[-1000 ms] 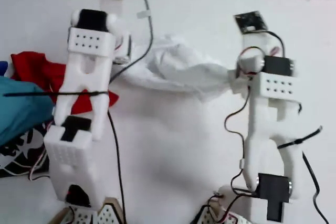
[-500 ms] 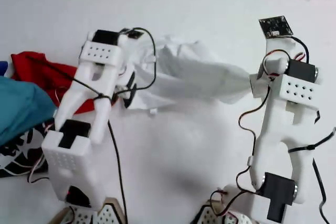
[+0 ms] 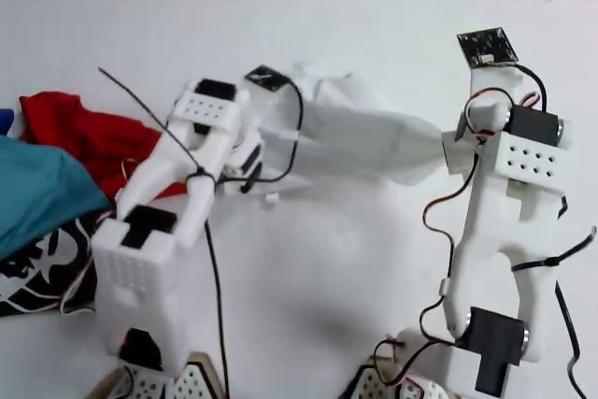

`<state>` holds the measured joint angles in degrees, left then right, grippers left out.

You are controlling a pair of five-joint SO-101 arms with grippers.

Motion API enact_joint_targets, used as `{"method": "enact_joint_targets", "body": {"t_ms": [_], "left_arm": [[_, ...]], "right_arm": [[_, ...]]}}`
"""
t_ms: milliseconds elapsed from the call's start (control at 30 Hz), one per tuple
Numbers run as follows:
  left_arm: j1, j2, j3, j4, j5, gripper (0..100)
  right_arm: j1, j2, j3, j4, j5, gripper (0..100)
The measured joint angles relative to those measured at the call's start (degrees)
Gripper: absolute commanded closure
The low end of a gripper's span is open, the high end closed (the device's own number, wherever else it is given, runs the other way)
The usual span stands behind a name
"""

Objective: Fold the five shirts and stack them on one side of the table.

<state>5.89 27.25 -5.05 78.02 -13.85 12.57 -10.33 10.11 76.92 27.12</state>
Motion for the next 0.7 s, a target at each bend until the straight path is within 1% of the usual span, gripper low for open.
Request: {"method": "enact_joint_targets", "body": {"t_ms": [133,367,600,700], "left_arm": [[-1.67,2.37,0.00,-1.58,0.00,85],[-1.67,2.64,0.35,-1.49,0.00,85],[-1.58,2.90,-2.73,7.74,0.00,85],[-1.58,2.90,-3.34,10.11,0.00,85]], "right_arm": [[0.00,0.00,0.00,0.00,0.00,98.1],[0.00,0.00,0.00,0.00,0.00,98.1],[0.00,0.00,0.00,0.00,0.00,98.1],[0.00,0.00,0.00,0.00,0.00,98.1]]}}
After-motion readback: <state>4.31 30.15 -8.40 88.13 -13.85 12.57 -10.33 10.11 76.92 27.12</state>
